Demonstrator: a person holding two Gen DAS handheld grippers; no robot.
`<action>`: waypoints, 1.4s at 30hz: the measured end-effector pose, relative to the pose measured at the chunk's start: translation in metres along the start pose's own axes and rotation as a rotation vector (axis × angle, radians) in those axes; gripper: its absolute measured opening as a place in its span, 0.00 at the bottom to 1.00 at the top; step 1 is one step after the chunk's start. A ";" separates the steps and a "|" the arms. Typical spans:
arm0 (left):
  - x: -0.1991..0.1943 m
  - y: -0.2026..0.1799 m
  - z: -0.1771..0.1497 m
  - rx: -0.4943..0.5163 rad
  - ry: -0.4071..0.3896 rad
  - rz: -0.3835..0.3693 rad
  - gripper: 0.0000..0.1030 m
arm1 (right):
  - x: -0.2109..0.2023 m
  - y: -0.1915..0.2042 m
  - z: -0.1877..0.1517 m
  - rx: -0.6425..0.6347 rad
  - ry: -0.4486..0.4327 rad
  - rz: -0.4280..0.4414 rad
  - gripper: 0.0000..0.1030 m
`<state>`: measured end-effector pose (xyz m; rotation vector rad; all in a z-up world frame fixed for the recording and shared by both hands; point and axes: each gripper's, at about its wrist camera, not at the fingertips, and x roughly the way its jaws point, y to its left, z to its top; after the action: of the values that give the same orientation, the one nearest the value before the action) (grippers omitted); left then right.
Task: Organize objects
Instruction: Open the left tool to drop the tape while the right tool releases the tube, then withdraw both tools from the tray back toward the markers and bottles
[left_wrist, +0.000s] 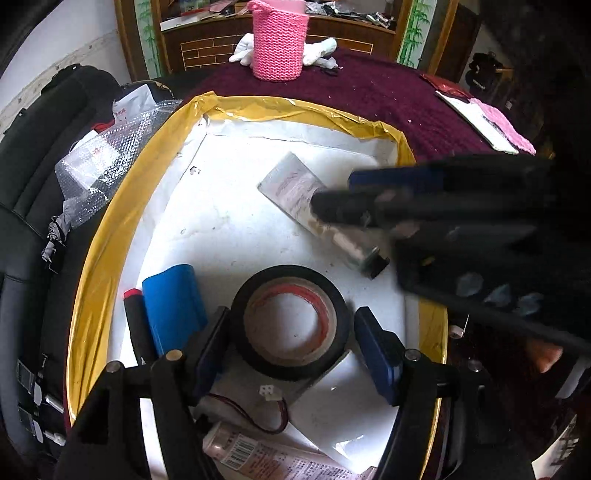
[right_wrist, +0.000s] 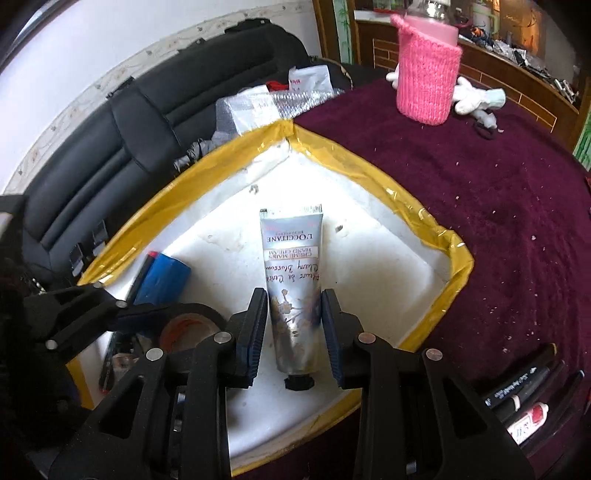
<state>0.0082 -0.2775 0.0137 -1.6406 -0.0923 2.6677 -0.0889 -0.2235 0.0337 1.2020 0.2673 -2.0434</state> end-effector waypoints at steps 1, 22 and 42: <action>-0.001 0.000 -0.001 -0.003 -0.002 0.000 0.66 | -0.007 0.000 0.000 -0.006 -0.017 0.001 0.30; -0.046 -0.037 0.004 -0.073 -0.123 -0.068 0.74 | -0.122 -0.109 -0.121 0.341 -0.199 -0.009 0.62; -0.023 -0.160 0.027 0.085 -0.041 -0.098 0.74 | -0.158 -0.186 -0.183 0.469 -0.405 -0.063 0.73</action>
<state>-0.0089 -0.1201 0.0550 -1.5175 -0.0569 2.5950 -0.0481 0.0790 0.0318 1.0099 -0.3934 -2.4273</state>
